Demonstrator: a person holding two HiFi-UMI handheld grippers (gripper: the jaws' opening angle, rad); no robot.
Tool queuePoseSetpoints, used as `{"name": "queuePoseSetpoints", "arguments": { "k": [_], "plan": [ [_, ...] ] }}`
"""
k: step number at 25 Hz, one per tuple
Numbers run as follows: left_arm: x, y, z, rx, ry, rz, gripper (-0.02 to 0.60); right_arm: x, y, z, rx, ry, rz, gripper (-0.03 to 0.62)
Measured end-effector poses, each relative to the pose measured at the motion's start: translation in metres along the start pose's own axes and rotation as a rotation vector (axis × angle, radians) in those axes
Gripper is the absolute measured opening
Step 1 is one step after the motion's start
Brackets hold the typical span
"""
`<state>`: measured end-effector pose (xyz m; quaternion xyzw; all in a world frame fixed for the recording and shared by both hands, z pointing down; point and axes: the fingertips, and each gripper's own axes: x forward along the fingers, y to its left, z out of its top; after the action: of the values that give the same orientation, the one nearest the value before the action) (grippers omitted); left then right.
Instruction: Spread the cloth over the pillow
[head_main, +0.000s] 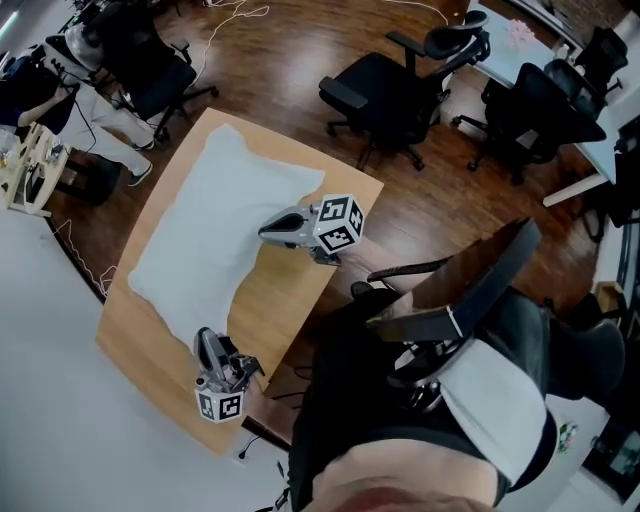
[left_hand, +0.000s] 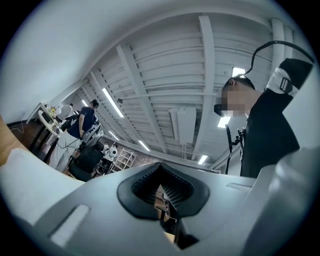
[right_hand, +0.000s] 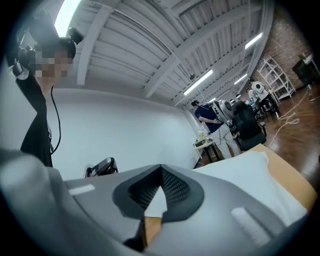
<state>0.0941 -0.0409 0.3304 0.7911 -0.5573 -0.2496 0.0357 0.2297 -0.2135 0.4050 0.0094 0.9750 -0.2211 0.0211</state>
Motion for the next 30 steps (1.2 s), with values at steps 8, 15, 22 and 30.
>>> {"name": "queuePoseSetpoints", "arguments": {
  "k": [8, 15, 22, 30],
  "plan": [
    [0.042, -0.048, -0.027, 0.028, 0.040, 0.021, 0.000, -0.059, -0.003, 0.032, 0.012, -0.077, 0.089, 0.003],
    [0.067, -0.089, -0.040, 0.067, 0.119, 0.037, 0.000, -0.112, -0.007, 0.062, -0.015, -0.214, 0.162, 0.002],
    [0.059, -0.107, -0.006, 0.141, 0.088, -0.002, 0.000, -0.113, 0.013, 0.077, -0.068, -0.243, 0.165, 0.002],
    [0.011, -0.094, 0.034, 0.167, 0.009, -0.001, 0.000, -0.060, 0.067, 0.083, -0.116, -0.230, 0.221, 0.003]
  ]
}}
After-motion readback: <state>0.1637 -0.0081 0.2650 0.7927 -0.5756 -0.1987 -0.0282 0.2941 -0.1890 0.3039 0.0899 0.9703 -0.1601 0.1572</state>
